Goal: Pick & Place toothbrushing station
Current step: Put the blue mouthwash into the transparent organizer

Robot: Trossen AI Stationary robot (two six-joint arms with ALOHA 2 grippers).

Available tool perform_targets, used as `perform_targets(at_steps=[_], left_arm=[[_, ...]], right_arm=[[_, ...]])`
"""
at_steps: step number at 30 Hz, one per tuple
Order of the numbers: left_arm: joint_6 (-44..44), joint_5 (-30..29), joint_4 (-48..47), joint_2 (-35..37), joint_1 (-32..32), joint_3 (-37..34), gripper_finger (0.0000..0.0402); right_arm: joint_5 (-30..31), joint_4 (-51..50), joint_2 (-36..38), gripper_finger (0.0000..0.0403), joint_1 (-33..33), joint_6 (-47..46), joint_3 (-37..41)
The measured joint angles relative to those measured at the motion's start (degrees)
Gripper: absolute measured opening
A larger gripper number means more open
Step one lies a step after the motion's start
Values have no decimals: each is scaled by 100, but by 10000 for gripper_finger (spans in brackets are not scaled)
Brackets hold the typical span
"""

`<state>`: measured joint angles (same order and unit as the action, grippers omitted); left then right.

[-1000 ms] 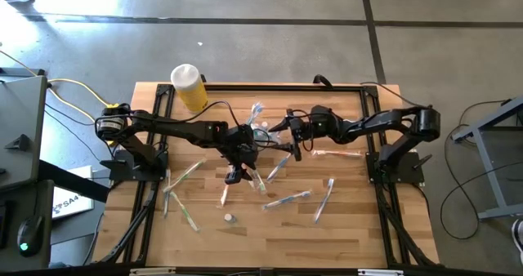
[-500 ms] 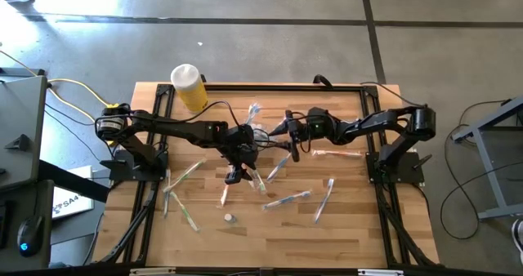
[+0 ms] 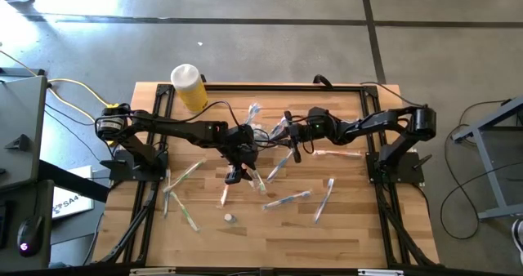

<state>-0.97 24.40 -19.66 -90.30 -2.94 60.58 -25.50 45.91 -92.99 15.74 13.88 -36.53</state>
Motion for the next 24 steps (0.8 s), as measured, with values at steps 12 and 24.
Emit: perform_targets(at_steps=[12,24], left_arm=[[-2,0,-36,0,-1,0,219],[-22,1,-68,2,0,0,219]], right_arm=[[-611,-161,0,3,-119,1349,0],[393,-374,4,3,-452,2602,2]])
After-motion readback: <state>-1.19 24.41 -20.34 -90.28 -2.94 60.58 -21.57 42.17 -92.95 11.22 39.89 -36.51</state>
